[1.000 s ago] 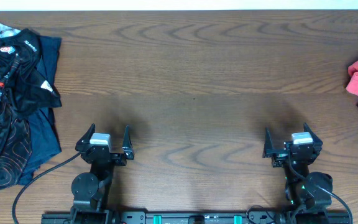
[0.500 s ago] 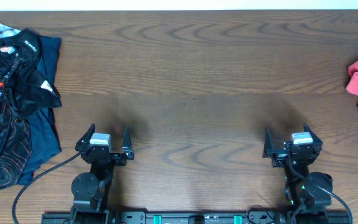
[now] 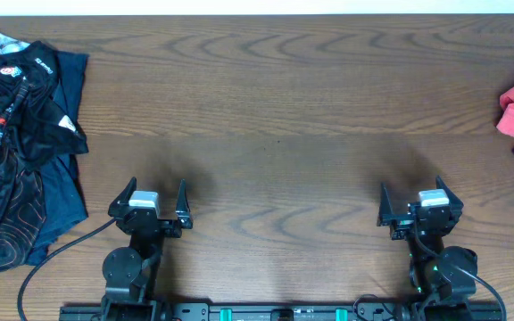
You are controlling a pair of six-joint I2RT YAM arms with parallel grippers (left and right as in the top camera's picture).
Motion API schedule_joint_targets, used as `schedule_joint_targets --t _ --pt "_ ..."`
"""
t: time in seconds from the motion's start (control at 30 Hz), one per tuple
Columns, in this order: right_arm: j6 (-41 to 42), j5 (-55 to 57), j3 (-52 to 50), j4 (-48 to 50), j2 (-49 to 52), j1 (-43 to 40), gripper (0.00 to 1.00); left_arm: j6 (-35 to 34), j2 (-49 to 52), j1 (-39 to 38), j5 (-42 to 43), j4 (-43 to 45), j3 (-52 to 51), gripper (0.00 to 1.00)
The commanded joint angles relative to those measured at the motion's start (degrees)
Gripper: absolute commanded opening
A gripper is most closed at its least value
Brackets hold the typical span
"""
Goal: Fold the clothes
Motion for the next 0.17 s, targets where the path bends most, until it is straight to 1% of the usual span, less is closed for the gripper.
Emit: schedule_joint_targets --t 0.0,0.13 --pt "0.8 0.3 -0.4 0.0 -0.6 0.4 0.99 1.0 -0.4 0.3 0.6 -2.1 -0.8 0.95" --pt "0.8 0.3 -0.4 0.0 -0.6 0.4 0.99 1.0 -0.4 0.3 0.6 -2.1 -0.8 0.95"
